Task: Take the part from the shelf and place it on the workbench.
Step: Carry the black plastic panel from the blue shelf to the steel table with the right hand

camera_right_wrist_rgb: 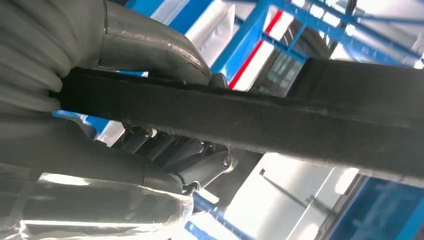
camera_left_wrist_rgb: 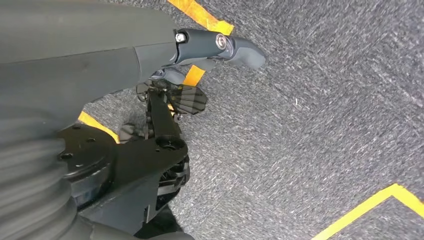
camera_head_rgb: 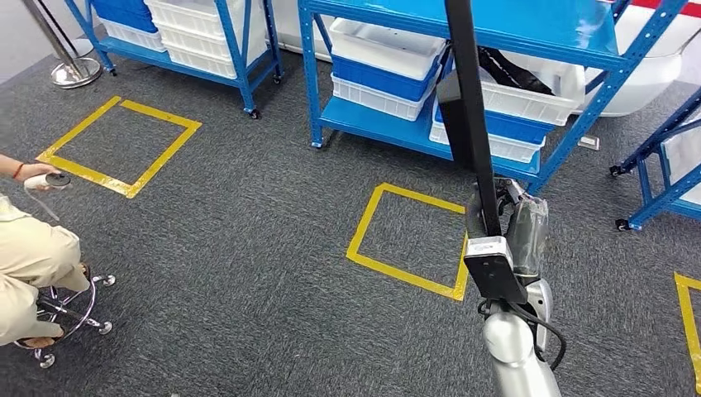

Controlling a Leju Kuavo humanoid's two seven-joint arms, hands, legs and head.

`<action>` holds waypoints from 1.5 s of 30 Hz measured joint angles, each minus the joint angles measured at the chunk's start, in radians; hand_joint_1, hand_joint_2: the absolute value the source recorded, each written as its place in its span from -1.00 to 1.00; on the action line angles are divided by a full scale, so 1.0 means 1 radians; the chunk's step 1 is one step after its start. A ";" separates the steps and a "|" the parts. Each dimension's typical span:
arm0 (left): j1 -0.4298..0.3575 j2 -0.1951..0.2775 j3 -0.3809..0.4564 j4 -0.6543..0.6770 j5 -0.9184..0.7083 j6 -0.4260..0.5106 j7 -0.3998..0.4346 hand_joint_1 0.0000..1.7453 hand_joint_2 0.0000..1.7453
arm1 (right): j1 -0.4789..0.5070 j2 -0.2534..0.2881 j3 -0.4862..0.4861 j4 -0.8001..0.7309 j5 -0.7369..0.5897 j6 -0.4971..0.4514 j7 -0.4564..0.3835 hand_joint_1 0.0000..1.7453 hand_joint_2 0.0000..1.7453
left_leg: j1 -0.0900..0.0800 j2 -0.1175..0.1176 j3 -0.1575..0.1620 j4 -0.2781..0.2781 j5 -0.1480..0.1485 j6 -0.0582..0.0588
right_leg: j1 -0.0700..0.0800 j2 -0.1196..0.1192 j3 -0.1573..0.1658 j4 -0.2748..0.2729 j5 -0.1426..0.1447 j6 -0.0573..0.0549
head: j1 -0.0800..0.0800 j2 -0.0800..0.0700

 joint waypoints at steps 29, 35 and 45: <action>-0.021 -0.015 -0.083 0.001 -0.054 0.009 0.047 -1.00 1.00 | -0.094 -0.027 -0.041 -0.140 0.906 -0.309 0.004 1.00 1.00 | 0.006 0.011 -0.004 -0.005 0.010 -0.007 | 0.000 -0.024 0.080 -0.124 0.031 0.008 | -0.003 0.000; -0.030 -0.030 -0.130 0.001 -0.062 0.011 0.054 -1.00 1.00 | -0.071 0.028 -0.181 -0.150 0.918 -0.317 -0.116 1.00 1.00 | 0.003 -0.062 0.000 -0.003 0.007 -0.003 | 0.000 0.021 0.020 -0.085 0.062 0.026 | 0.005 0.000; -0.015 -0.023 -0.144 0.002 -0.053 0.038 0.090 -1.00 1.00 | -0.061 0.068 -0.253 -0.163 0.921 -0.317 -0.120 1.00 1.00 | 0.003 -0.009 -0.090 0.178 -0.093 -0.049 | -0.006 0.005 0.102 -0.250 0.136 -0.026 | -0.007 0.000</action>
